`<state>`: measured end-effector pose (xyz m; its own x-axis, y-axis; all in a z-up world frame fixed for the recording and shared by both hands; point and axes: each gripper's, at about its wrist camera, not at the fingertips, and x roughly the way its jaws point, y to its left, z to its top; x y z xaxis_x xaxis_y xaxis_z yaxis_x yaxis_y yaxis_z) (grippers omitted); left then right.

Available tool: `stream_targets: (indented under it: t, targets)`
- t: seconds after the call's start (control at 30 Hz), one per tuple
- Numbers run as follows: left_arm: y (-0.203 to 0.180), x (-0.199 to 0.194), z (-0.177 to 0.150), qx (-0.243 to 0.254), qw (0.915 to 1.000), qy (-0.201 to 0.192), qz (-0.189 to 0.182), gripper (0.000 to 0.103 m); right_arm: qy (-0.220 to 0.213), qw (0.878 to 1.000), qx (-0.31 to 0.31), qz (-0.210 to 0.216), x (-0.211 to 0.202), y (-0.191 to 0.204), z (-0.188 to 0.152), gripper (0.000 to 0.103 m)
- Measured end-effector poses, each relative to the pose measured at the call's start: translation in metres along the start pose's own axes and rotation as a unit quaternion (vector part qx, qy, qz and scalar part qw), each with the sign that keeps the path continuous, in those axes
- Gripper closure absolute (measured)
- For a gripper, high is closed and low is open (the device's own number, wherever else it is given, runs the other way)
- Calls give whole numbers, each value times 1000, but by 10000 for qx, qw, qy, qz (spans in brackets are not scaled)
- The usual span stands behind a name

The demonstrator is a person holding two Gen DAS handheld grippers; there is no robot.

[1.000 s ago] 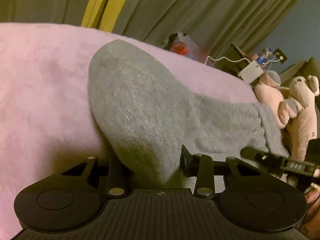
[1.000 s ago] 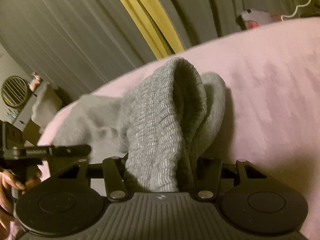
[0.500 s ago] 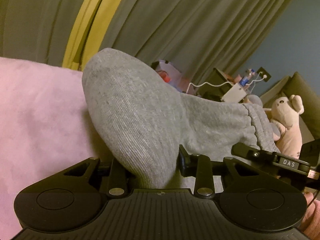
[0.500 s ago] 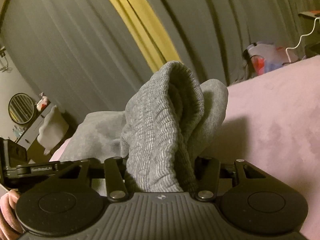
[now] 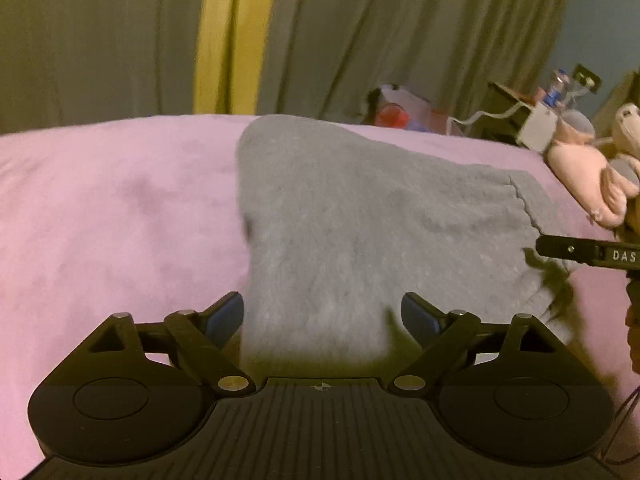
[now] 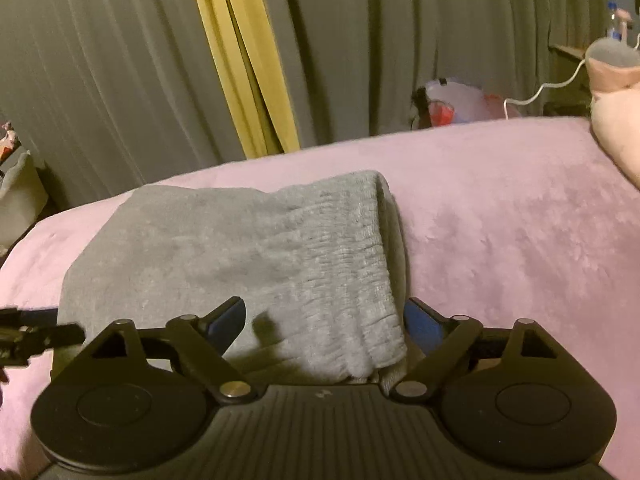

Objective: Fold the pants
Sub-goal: 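Lay the bundle flat and open both tools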

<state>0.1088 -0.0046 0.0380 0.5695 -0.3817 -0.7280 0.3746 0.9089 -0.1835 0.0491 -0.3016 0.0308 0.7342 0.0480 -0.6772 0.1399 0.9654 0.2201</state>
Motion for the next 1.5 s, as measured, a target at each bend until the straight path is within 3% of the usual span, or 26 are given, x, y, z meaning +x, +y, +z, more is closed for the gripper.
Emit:
stream_targets:
  t: [0.13,0.23,0.43,0.6,0.7,0.77,0.87,0.97,1.07,1.17,1.3,1.4,1.5]
  targets:
    - [4,-21,-14,-316,9992,-204,125,11,-81,9995,-220,-228,-5,11,-7,15]
    - [-2,-29,-28,-478,9986,-214,94,10,175,9976,-181,-644,6,8,-9,9]
    - [-39,-17,-64,570,9972,-117,468,11,264,9976,295,-567,12,0,-17,8]
    - [-26,-11,-57,29,9976,-222,647,12,159,9977,162,-635,9,-2,-23,6]
    - [-9,-2,-56,-232,9945,-111,1013,10,149,9979,64,-627,7,-6,-27,5]
    - [6,1,-57,-656,9906,-23,1200,11,132,9982,32,-589,10,-8,-31,4]
    - [19,3,-58,-970,9866,110,1309,10,184,9985,260,-453,13,-16,-32,4]
    - [14,1,-60,-839,9871,99,1358,10,115,9979,507,-385,2,-16,-29,4]
    - [5,4,-64,-575,9869,150,1497,9,-127,9991,316,-262,-11,-11,-32,4]
    - [2,6,-67,-437,9867,181,1557,7,146,9985,72,-528,-3,-10,-41,4]
    - [0,7,-71,-300,9863,287,1594,6,286,9980,246,-504,-10,-9,-44,4]
    - [-5,3,-76,-230,9857,395,1621,6,680,9950,-428,-589,-15,11,-41,4]
    - [-8,2,-77,-217,9853,512,1614,6,1385,9807,-1290,-489,-21,39,-37,4]
